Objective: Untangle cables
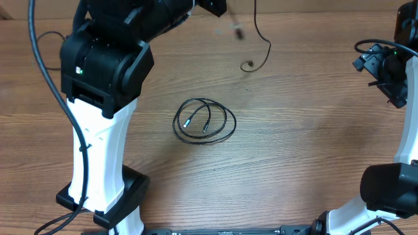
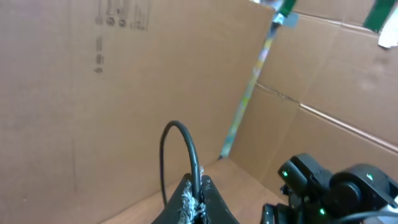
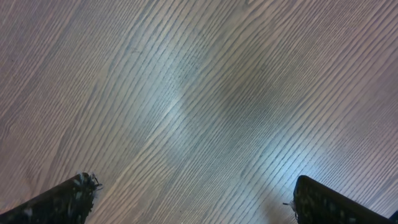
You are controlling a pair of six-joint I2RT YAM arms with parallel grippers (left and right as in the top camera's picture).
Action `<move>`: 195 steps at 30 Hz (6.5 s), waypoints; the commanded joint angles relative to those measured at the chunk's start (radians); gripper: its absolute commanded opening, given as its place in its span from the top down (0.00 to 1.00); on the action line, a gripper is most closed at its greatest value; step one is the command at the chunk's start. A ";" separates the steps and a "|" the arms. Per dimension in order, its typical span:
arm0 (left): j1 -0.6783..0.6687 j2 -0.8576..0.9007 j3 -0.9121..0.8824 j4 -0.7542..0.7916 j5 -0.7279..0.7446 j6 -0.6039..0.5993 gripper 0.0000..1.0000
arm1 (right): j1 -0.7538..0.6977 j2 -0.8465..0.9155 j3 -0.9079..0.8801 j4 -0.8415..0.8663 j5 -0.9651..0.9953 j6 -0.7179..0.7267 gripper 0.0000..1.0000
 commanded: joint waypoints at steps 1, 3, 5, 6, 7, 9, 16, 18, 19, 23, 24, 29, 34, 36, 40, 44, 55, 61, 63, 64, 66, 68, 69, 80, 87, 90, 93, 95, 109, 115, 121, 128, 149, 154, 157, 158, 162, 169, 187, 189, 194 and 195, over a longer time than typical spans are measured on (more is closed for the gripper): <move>0.006 -0.026 -0.005 -0.052 -0.145 -0.080 0.96 | -0.001 -0.002 -0.004 0.002 0.000 -0.004 0.00; 0.006 -0.018 -0.005 -0.155 -0.257 -0.130 0.96 | -0.001 -0.002 -0.005 0.002 0.000 -0.004 0.00; 0.006 -0.010 -0.006 -0.264 -0.397 -0.225 0.96 | -0.001 -0.002 -0.004 0.002 0.000 -0.004 0.00; 0.006 -0.006 -0.006 -0.304 -0.450 -0.267 0.96 | -0.001 -0.002 -0.004 0.002 0.000 -0.004 0.00; 0.006 -0.002 -0.006 -0.357 -0.515 -0.327 0.96 | -0.001 -0.002 -0.004 0.002 0.000 -0.004 0.00; 0.013 0.008 -0.006 -0.448 -0.608 -0.431 0.96 | -0.001 -0.002 -0.005 0.002 0.000 -0.004 0.00; 0.122 0.042 -0.029 -0.634 -0.695 -0.609 0.96 | -0.001 -0.002 -0.005 0.002 0.000 -0.004 0.00; 0.175 0.051 -0.034 -0.650 -0.696 -0.618 0.96 | -0.001 -0.002 -0.004 0.002 0.000 -0.004 0.00; 0.210 0.056 -0.034 -0.657 -0.695 -0.620 0.96 | -0.001 -0.002 -0.005 0.002 0.000 -0.004 0.00; 0.355 0.082 -0.039 -0.706 -0.695 -0.668 0.96 | -0.001 -0.002 -0.004 0.002 0.000 -0.004 0.00; 0.383 0.087 -0.039 -0.720 -0.696 -0.681 0.96 | -0.001 -0.002 -0.004 0.002 0.000 -0.004 0.00; 0.594 0.114 -0.055 -0.763 -0.676 -0.719 0.96 | -0.001 -0.002 -0.004 0.002 0.000 -0.004 0.00; 0.761 0.114 -0.083 -0.763 -0.682 -0.752 0.96 | -0.001 -0.002 -0.004 0.002 0.000 -0.004 0.00; 0.809 0.114 -0.096 -0.763 -0.710 -0.774 0.96 | -0.001 -0.002 -0.005 0.002 0.000 -0.004 0.00; 0.888 0.117 -0.126 -0.763 -0.785 -0.795 0.96 | -0.001 -0.002 -0.004 0.002 0.000 -0.004 0.00; 0.962 0.125 -0.197 -0.763 -0.839 -0.799 0.96 | -0.001 -0.002 -0.004 0.002 0.000 -0.004 0.00; 1.028 0.127 -0.500 -0.744 -0.813 -0.832 0.72 | -0.001 -0.002 -0.005 0.002 0.000 -0.004 0.00; 1.023 0.127 -0.697 -0.517 -0.521 -0.478 0.58 | -0.001 -0.002 -0.005 0.002 0.000 -0.004 0.00; 1.021 0.127 -0.752 -0.441 -0.429 -0.311 0.46 | -0.001 -0.002 -0.004 0.002 0.000 -0.004 0.00; 1.020 0.127 -0.780 -0.415 -0.424 -0.274 0.40 | -0.001 -0.002 -0.004 0.002 0.000 -0.004 0.00; 1.019 0.127 -0.828 -0.395 -0.454 -0.266 0.30 | -0.001 -0.002 -0.005 0.002 0.000 -0.004 0.00; 1.020 0.127 -0.873 -0.380 -0.500 -0.265 0.20 | -0.001 -0.002 -0.004 0.002 0.000 -0.004 0.00; 1.021 0.127 -0.893 -0.372 -0.522 -0.261 0.17 | -0.001 -0.002 -0.005 0.002 0.000 -0.004 0.00; 1.028 0.129 -1.242 -0.048 -0.559 0.105 0.00 | -0.001 -0.002 -0.005 0.002 0.000 -0.004 0.00; 1.094 0.146 -1.345 0.065 -0.345 0.225 0.00 | -0.001 -0.002 -0.005 0.002 0.000 -0.004 0.00; 1.126 0.159 -1.345 0.081 -0.343 0.225 0.02 | -0.001 -0.002 -0.004 0.002 0.000 -0.004 0.00; 1.154 0.159 -1.347 0.115 -0.326 0.263 0.04 | -0.001 -0.002 -0.004 0.002 0.000 -0.004 0.00; 1.159 0.159 -1.347 0.127 -0.289 0.309 0.03 | -0.001 -0.002 -0.005 0.002 0.000 -0.004 0.00; 1.167 0.160 -1.372 0.261 -0.222 0.360 0.14 | -0.001 -0.002 -0.005 0.002 0.000 -0.004 0.00; 1.181 0.183 -1.372 0.272 -0.213 0.363 0.15 | -0.001 -0.002 -0.004 0.002 0.000 -0.004 0.00; 1.194 0.235 -1.372 0.276 -0.187 0.363 0.15 | -0.001 -0.002 -0.004 0.002 0.000 -0.004 0.00; 1.208 0.252 -1.372 0.277 -0.187 0.363 0.63 | -0.001 -0.002 -0.005 0.002 0.000 -0.004 0.00; 1.211 0.178 -0.945 0.063 -0.232 0.161 0.96 | -0.001 -0.002 -0.004 0.002 0.000 -0.004 0.00; 1.211 0.140 -0.860 0.063 -0.232 0.052 0.96 | -0.001 -0.002 -0.004 0.002 0.000 -0.004 0.00; 1.211 0.113 -0.814 0.064 -0.221 -0.041 0.96 | -0.001 -0.002 -0.005 0.002 0.000 -0.004 0.00; 1.211 0.100 -0.802 0.064 -0.221 -0.079 0.96 | -0.001 -0.002 -0.005 0.002 0.000 -0.004 0.00; 1.211 0.080 -0.797 0.066 -0.227 -0.109 0.96 | -0.001 -0.002 -0.004 0.002 0.000 -0.004 0.00; 1.211 0.089 -0.826 0.007 -0.363 -0.121 0.96 | -0.001 -0.002 -0.004 0.002 0.000 -0.004 0.00; 1.223 0.093 -0.924 0.003 -0.465 -0.085 0.81 | -0.001 -0.002 -0.005 0.002 0.000 -0.004 0.00; 1.223 0.093 -0.924 0.000 -0.427 -0.048 0.81 | -0.001 -0.002 -0.004 0.002 0.000 -0.004 0.00; 1.220 0.093 -0.930 -0.034 -0.317 0.052 0.74 | -0.001 -0.002 -0.004 0.002 0.000 -0.004 0.00; 1.220 0.093 -0.933 -0.041 -0.329 0.056 0.73 | -0.001 -0.002 -0.004 0.002 0.000 -0.004 0.00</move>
